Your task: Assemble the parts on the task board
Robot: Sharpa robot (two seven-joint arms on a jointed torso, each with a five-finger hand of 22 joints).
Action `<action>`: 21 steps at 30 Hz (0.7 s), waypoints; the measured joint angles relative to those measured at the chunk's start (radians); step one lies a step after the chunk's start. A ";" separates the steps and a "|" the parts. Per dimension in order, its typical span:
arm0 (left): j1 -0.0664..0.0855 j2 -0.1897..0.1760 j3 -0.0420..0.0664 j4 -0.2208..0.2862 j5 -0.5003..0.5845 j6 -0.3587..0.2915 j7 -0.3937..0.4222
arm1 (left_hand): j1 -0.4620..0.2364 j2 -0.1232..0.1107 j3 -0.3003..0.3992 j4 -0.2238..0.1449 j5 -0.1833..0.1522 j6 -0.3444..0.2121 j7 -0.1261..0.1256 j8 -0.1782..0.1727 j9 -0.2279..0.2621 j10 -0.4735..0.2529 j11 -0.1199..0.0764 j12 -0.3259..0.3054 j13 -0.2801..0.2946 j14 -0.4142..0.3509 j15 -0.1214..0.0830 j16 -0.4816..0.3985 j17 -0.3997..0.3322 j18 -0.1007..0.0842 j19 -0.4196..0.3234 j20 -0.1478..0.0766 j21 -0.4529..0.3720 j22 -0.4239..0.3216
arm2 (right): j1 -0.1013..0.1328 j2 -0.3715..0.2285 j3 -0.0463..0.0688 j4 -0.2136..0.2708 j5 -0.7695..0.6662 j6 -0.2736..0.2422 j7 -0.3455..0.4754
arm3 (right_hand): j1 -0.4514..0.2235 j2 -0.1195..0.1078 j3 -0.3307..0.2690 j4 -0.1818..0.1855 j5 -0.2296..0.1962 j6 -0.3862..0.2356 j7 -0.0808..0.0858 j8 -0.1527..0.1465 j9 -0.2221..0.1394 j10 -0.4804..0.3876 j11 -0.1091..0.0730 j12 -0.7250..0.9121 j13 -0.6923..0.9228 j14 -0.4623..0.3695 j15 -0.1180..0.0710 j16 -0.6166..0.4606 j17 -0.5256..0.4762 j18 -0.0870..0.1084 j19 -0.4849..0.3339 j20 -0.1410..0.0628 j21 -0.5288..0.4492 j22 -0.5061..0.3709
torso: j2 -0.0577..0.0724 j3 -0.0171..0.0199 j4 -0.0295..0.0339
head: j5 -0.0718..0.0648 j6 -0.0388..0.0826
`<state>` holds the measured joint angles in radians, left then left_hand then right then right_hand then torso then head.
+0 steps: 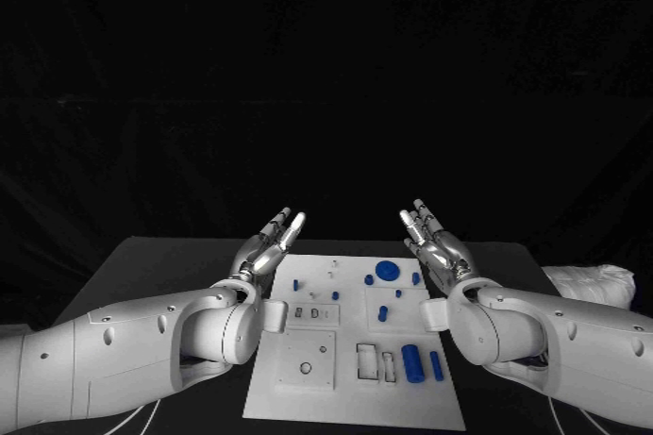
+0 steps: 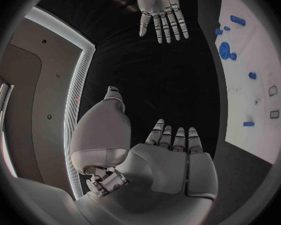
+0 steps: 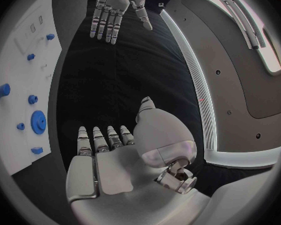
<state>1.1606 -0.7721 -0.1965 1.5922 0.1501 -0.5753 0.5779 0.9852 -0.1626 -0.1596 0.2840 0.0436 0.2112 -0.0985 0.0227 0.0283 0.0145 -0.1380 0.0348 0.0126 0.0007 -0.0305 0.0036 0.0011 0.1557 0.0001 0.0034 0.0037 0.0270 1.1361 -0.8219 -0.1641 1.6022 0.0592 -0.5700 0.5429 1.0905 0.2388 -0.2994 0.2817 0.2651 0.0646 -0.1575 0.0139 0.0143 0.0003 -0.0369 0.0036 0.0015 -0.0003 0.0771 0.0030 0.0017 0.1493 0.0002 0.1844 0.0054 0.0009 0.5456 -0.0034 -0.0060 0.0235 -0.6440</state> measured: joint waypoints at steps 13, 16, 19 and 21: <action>0.023 -0.047 -0.018 -0.035 -0.032 0.205 0.044 | 0.116 0.101 0.057 0.012 0.015 -0.031 0.023 0.000 -0.001 0.000 0.054 0.006 0.001 0.000 0.000 0.000 0.000 0.000 0.000 0.075 0.000 0.000 | 0.026 -0.063 -0.027 -0.004 -0.007 0.201 0.003 | 0.181 -0.020 0.016 -0.035 0.136 0.110 0.080 0.050 0.021 0.053 0.120 0.086 0.076 0.043 0.056 0.045 0.052 0.021 0.040 0.050 0.028 0.020 | 0.008 0.0004 0.0083 | -0.025 -0.069; 0.024 -0.046 -0.021 -0.031 -0.090 0.238 0.044 | 0.174 0.134 0.064 0.014 0.056 -0.019 0.034 0.000 -0.001 -0.002 0.061 0.006 0.001 0.000 0.000 0.000 0.000 0.016 0.000 0.090 0.000 0.000 | 0.032 -0.067 -0.029 0.008 -0.031 0.215 -0.008 | 0.242 -0.027 0.032 -0.063 0.199 0.217 0.110 0.093 0.044 0.080 0.147 0.156 0.105 0.099 0.068 0.090 0.095 0.021 0.083 0.058 0.051 0.033 | 0.010 0.0006 0.0105 | -0.029 -0.088; 0.033 -0.051 -0.021 -0.026 -0.155 0.257 0.044 | 0.239 0.168 0.064 0.014 0.110 -0.001 0.053 0.004 -0.001 -0.004 0.068 0.012 0.001 0.000 0.000 0.000 0.000 0.016 0.000 0.100 0.000 0.000 | 0.053 -0.082 -0.030 0.017 -0.064 0.219 -0.019 | 0.305 -0.037 0.052 -0.105 0.261 0.343 0.139 0.142 0.076 0.147 0.176 0.270 0.155 0.243 0.083 0.207 0.179 0.021 0.188 0.072 0.106 0.060 | 0.016 0.0012 0.0135 | -0.029 -0.101; 0.041 -0.063 -0.022 -0.018 -0.194 0.264 0.043 | 0.277 0.188 0.064 0.014 0.145 0.013 0.055 0.004 -0.001 -0.007 0.072 0.012 0.001 0.000 0.000 0.000 0.000 0.016 0.000 0.100 0.000 0.000 | 0.074 -0.093 -0.031 0.026 -0.094 0.217 -0.027 | 0.338 -0.043 0.069 -0.127 0.277 0.395 0.146 0.160 0.092 0.196 0.187 0.360 0.191 0.338 0.088 0.286 0.224 0.021 0.307 0.080 0.167 0.088 | 0.023 0.0019 0.0157 | -0.025 -0.110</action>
<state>1.2014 -0.8350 -0.2180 1.5747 -0.0441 -0.3114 0.6204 1.2627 0.0255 -0.0960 0.2976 0.1884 0.2242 -0.0430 0.0270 0.0276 0.0073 -0.0661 0.0472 0.0137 0.0007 -0.0303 0.0036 0.0013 0.1717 0.0001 0.1036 0.0037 0.0269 1.2097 -0.9149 -0.1952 1.6286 -0.0350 -0.3529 0.5162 1.4284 0.1958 -0.2307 0.1550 0.5425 0.4599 -0.0117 0.1734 0.1059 0.1958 0.1497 0.3636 0.1926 0.3378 0.1650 0.2889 0.2255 0.1705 0.3072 0.2644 0.1725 0.0889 0.5689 -0.0014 0.0097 -0.0019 -0.7540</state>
